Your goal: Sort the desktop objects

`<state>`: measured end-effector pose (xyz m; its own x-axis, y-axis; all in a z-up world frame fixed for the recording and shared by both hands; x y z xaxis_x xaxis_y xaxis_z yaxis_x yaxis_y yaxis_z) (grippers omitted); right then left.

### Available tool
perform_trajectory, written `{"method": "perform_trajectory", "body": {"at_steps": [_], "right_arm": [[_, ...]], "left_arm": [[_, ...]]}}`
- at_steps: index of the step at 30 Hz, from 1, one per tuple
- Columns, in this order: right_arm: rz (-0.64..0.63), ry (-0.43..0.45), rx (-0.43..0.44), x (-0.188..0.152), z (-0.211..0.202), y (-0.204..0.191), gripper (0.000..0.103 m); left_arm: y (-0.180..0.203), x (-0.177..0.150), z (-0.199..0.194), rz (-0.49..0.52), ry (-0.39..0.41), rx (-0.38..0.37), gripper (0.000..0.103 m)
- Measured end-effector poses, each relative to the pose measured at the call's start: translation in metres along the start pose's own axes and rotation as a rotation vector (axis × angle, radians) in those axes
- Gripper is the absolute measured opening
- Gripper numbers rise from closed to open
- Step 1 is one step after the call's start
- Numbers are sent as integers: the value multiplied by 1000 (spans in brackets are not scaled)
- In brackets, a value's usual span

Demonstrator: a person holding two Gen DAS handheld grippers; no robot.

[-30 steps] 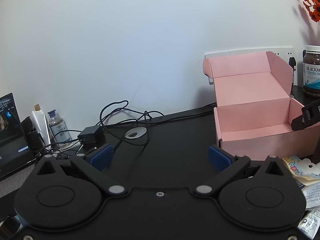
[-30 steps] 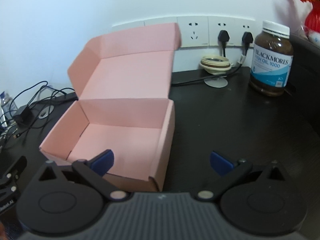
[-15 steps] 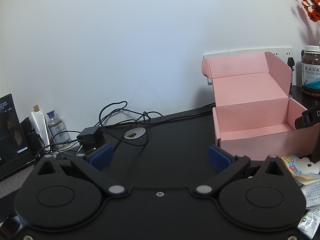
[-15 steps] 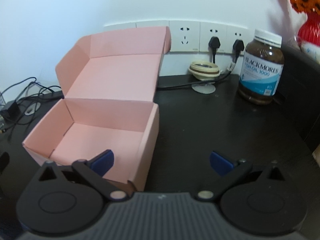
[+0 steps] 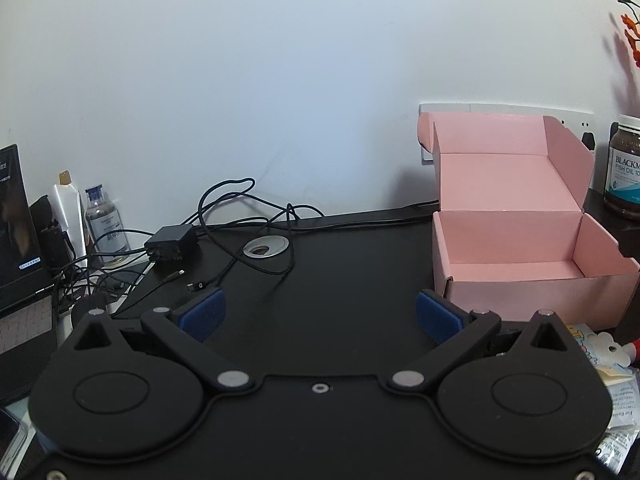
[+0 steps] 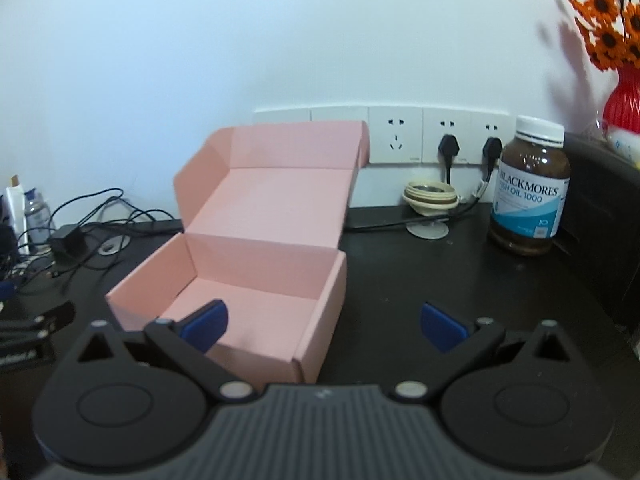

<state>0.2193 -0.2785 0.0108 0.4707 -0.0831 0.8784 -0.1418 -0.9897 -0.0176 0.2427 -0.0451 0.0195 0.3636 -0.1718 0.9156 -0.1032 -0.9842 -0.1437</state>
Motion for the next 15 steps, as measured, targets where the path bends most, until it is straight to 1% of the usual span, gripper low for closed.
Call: {"method": "perform_trajectory", "body": {"at_steps": [7,11,15], "right_arm": [[-80,68,-38,-15,-24,-11,102],[-113,76,-45,-23,-30,-16,102],[-118,94,-58,-29,-38,-16,102]], "left_arm": [[7,-2,-2,39,14,13,103],[8,-3,-2,45,11,17,103],[7,-3,-1,45,12,24,103]]}}
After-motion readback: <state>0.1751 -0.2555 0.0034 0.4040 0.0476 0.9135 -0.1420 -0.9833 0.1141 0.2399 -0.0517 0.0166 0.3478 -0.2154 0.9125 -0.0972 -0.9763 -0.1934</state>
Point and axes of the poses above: each gripper's, at about its wrist camera, not at the fingertips, and z roughly the way its jaws point, y to its right, x to its top, the point moved 4 cm from there along z, roughly the way its jaws point, and after that the axes turned 1 degree about x, right-handed, at the moved point
